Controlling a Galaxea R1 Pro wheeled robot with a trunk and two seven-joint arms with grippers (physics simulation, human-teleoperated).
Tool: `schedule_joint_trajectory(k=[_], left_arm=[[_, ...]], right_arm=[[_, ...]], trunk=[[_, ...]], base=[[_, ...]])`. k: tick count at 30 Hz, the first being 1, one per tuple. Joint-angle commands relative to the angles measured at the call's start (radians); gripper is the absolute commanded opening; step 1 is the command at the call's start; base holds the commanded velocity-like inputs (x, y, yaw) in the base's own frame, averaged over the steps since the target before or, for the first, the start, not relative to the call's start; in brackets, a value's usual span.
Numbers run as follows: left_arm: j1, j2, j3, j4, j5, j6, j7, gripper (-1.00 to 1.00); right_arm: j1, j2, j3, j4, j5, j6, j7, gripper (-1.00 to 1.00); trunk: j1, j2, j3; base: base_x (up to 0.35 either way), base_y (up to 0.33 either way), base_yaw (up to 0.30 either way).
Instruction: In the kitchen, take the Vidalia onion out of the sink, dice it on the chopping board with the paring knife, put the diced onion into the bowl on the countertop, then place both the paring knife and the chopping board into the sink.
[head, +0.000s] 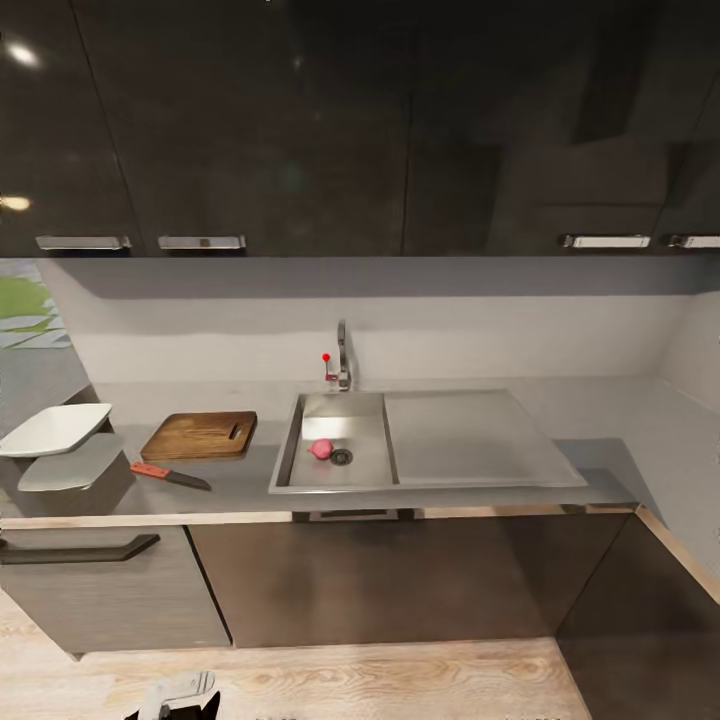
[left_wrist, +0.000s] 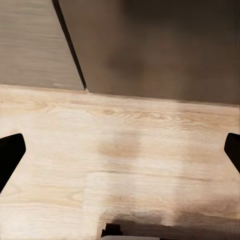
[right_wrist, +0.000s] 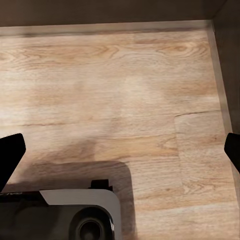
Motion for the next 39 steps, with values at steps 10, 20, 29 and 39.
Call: schedule_joint_trajectory(k=[10, 20, 29, 39], left_arm=[[0.0, 0.004, -0.003, 0.008, 0.011, 0.007, 0.008, 1.0], [-0.106, -0.023, -0.001, -0.018, 0.01, 0.026, 0.009, 1.0], [-0.397, -0.073, -0.115, -0.025, 0.011, 0.264, 0.012, 1.0], [-0.653, -0.118, -0.124, -0.017, 0.011, 0.467, 0.013, 1.0]], right_arm=[[-0.001, 0.0, -0.01, 0.0, 0.006, -0.005, 0.007, 1.0], [-0.001, 0.0, -0.01, -0.001, 0.005, -0.005, 0.007, 1.0], [-0.001, -0.004, -0.012, -0.001, 0.004, -0.005, 0.007, 1.0], [-0.001, -0.003, -0.012, -0.002, 0.002, -0.005, 0.006, 1.0]], trunk=[[0.0, -0.002, -0.002], [0.0, -0.002, -0.002], [0.0, -0.002, -0.002], [0.0, -0.002, -0.002]], base=[[-0.294, -0.004, 0.0], [-0.083, -0.023, 0.0], [-0.001, 0.0, 0.0], [0.0, 0.0, 0.0]])
